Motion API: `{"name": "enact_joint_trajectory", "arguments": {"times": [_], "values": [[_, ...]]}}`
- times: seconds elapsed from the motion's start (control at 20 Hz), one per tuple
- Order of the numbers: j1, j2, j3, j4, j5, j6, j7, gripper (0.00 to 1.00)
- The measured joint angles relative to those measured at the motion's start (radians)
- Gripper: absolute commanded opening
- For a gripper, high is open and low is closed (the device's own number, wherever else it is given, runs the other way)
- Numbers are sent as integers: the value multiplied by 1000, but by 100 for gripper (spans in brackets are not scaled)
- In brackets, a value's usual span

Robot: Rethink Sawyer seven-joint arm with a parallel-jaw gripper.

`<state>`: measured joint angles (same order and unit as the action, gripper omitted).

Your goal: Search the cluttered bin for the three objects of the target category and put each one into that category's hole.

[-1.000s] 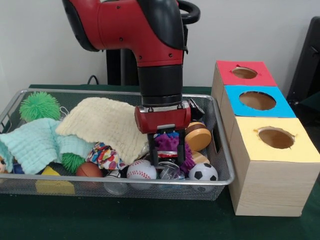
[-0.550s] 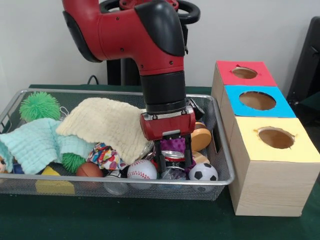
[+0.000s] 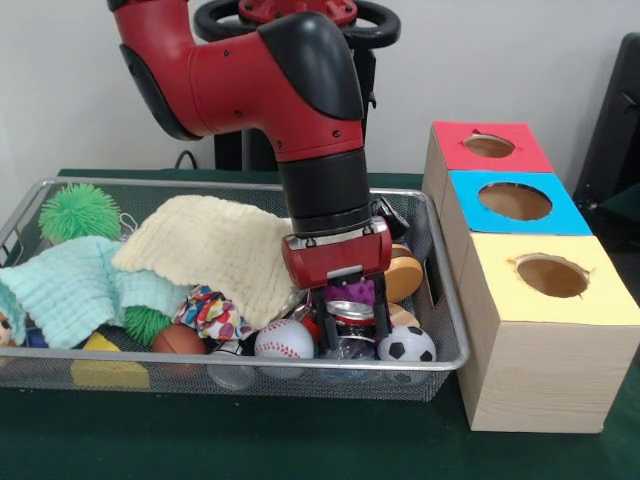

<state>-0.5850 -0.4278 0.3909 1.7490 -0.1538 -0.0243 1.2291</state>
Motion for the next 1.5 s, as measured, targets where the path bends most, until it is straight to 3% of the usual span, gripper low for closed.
{"name": "enact_joint_trajectory", "arguments": {"times": [0.25,0.65,1.5], "values": [[11,-6,-3,0,-10,0,0,100],[93,-36,-73,-7,-19,0,0,100],[77,-33,-75,-49,-46,0,0,100]]}}
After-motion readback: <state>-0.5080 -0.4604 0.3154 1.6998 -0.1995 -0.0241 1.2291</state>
